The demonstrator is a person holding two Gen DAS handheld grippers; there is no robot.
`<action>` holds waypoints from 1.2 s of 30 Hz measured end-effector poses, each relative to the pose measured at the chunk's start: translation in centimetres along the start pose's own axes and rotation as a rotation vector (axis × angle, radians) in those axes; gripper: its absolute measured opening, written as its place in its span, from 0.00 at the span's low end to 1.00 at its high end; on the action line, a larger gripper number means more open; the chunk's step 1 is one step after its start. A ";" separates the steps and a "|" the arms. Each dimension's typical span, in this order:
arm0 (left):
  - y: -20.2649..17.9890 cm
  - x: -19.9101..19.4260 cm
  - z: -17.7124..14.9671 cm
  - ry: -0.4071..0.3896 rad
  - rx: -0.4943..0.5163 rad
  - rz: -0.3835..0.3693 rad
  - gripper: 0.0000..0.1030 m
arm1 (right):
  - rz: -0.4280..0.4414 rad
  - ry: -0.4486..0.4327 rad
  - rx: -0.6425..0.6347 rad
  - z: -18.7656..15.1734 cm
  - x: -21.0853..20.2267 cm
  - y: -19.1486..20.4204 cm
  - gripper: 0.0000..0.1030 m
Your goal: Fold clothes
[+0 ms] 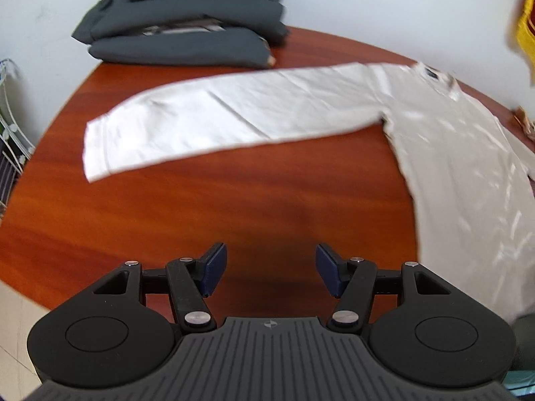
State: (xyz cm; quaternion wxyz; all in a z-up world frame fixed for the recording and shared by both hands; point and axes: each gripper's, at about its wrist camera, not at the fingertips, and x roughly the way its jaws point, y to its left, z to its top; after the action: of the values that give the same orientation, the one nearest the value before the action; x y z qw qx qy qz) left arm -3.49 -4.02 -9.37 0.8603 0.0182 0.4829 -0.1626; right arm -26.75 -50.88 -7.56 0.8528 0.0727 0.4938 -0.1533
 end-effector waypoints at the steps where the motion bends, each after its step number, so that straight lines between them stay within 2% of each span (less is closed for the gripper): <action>1: -0.9 -0.2 -0.8 0.001 0.001 -0.003 0.60 | 0.004 0.003 0.000 -0.2 0.2 -0.6 0.75; 7: -6.4 -0.8 -4.8 0.017 0.022 0.002 0.60 | 0.028 0.021 -0.001 -1.6 1.6 -4.0 0.75; 11: -9.0 -1.2 -6.4 0.018 0.025 0.004 0.60 | 0.044 0.033 -0.002 -2.5 2.5 -6.3 0.75; 20: -13.5 -1.4 -8.9 0.029 0.063 0.006 0.62 | 0.079 0.059 -0.004 -4.6 4.5 -11.4 0.75; 28: -16.0 -1.5 -10.0 0.040 0.109 0.014 0.63 | 0.111 0.083 -0.006 -6.5 6.3 -16.0 0.73; 29: -16.1 -1.5 -10.1 0.042 0.113 0.013 0.63 | 0.115 0.086 -0.006 -6.7 6.6 -16.6 0.70; 31: -16.2 -1.5 -10.5 0.047 0.124 0.013 0.63 | 0.118 0.101 0.002 -6.3 7.1 -14.2 0.60; 33: -16.2 -1.5 -10.7 0.054 0.133 0.016 0.63 | 0.130 0.107 0.020 -6.2 7.5 -14.1 0.35; 34: -16.0 -1.5 -10.9 0.060 0.141 0.020 0.63 | 0.138 0.112 0.032 -6.1 7.6 -14.2 0.27; 35: -15.9 -1.4 -11.0 0.064 0.144 0.023 0.63 | 0.146 0.119 0.042 -6.1 7.7 -14.3 0.12; 36: -15.8 -1.4 -11.1 0.069 0.147 0.026 0.63 | 0.145 0.129 0.050 -6.1 7.7 -14.3 0.07</action>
State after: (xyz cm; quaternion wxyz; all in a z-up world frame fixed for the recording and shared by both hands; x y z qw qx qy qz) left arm -17.98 -16.55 -12.14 0.8415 0.0933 0.4988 -0.1855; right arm -32.90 -64.16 -16.89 0.8261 0.1392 0.5371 -0.0986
